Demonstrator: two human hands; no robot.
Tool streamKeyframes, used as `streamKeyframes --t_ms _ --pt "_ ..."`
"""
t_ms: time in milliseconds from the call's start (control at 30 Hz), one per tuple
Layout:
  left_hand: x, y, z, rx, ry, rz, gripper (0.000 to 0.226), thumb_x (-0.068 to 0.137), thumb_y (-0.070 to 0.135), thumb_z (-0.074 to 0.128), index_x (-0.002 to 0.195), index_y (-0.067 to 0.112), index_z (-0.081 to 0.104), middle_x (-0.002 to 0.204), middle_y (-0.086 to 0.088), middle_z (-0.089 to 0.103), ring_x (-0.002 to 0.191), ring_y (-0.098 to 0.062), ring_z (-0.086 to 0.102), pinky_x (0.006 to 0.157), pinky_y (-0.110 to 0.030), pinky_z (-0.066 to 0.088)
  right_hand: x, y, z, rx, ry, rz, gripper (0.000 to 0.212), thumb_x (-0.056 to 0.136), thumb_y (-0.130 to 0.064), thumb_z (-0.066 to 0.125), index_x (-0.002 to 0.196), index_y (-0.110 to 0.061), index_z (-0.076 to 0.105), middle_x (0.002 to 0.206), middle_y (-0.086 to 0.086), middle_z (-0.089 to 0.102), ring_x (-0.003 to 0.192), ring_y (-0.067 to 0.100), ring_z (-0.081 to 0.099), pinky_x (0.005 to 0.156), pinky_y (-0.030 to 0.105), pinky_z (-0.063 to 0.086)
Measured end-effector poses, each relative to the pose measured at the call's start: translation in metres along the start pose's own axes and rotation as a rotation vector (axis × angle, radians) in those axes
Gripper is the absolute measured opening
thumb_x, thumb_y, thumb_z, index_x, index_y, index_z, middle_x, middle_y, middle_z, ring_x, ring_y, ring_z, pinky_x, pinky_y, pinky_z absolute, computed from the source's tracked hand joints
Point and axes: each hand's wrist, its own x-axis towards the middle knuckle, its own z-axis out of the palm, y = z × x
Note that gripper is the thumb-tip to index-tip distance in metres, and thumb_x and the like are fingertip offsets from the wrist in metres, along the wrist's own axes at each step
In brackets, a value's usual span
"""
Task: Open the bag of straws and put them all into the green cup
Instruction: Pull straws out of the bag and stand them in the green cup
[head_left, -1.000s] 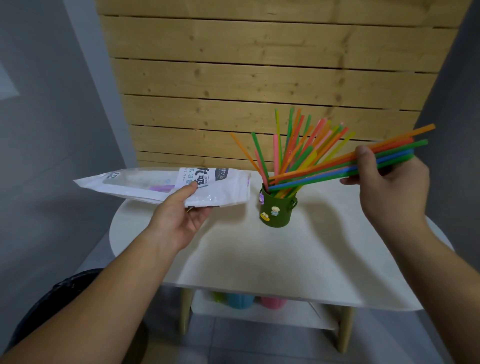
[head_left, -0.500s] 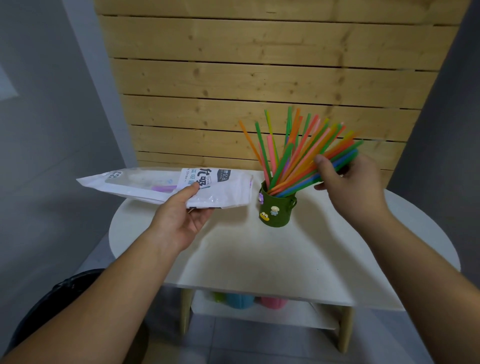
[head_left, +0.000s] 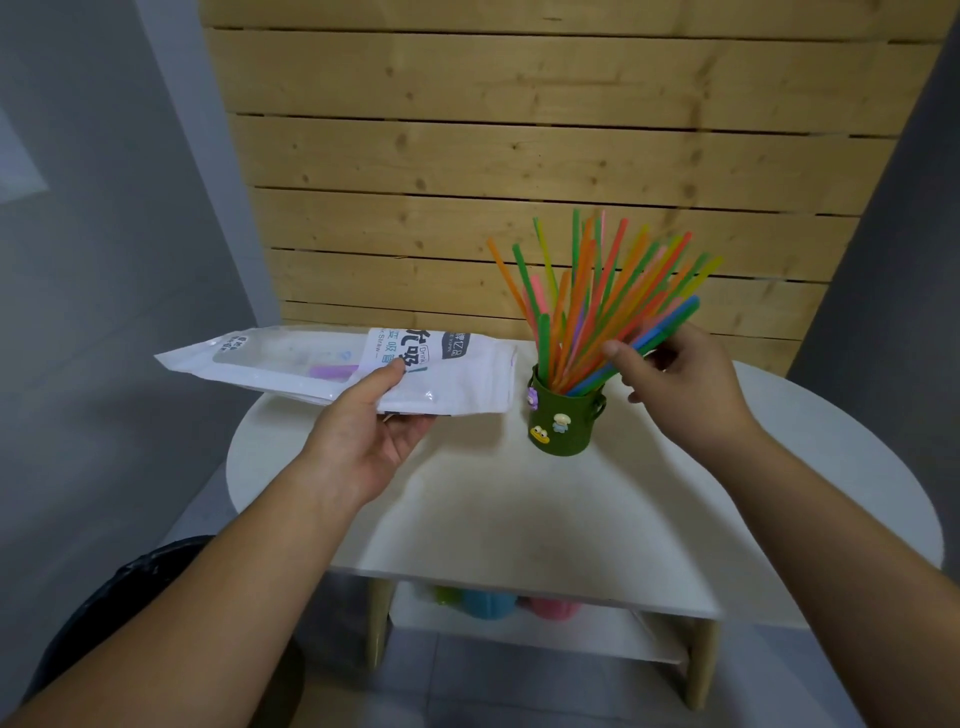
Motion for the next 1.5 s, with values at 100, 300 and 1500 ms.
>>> streamKeyframes --t_ms 100,300,1500 --pt "-0.003 0.001 0.000 0.000 -0.018 0.013 0.016 0.093 0.014 0.069 0.109 0.017 0.070 0.099 -0.002 0.079 0.084 -0.018 0.076 0.067 -0.030 0.064 -0.008 -0.001 -0.006 0.068 -0.035 0.011 0.027 0.083 -0.029 0.076 0.107 -0.018 0.068 0.091 0.001 0.071 0.073 0.027 0.066 0.067 0.048 0.061" --pt "-0.008 0.002 -0.002 0.048 -0.063 0.045 0.022 0.091 0.015 0.070 0.113 0.016 0.071 0.109 -0.004 0.078 0.094 -0.020 0.076 0.070 -0.032 0.063 -0.026 -0.005 -0.019 -0.187 -0.372 0.372 0.046 0.078 -0.048 0.077 0.080 -0.007 0.057 0.071 0.012 0.065 0.061 0.022 0.064 0.063 0.042 0.059" --pt "-0.014 0.007 -0.001 -0.066 0.050 -0.017 0.018 0.093 0.019 0.070 0.109 0.013 0.068 0.103 -0.008 0.079 0.094 -0.023 0.077 0.073 -0.036 0.064 -0.054 -0.037 0.004 0.487 0.224 0.195 0.007 0.091 -0.017 0.069 0.085 -0.013 0.072 0.059 0.002 0.059 0.050 0.010 0.053 0.050 0.020 0.048"
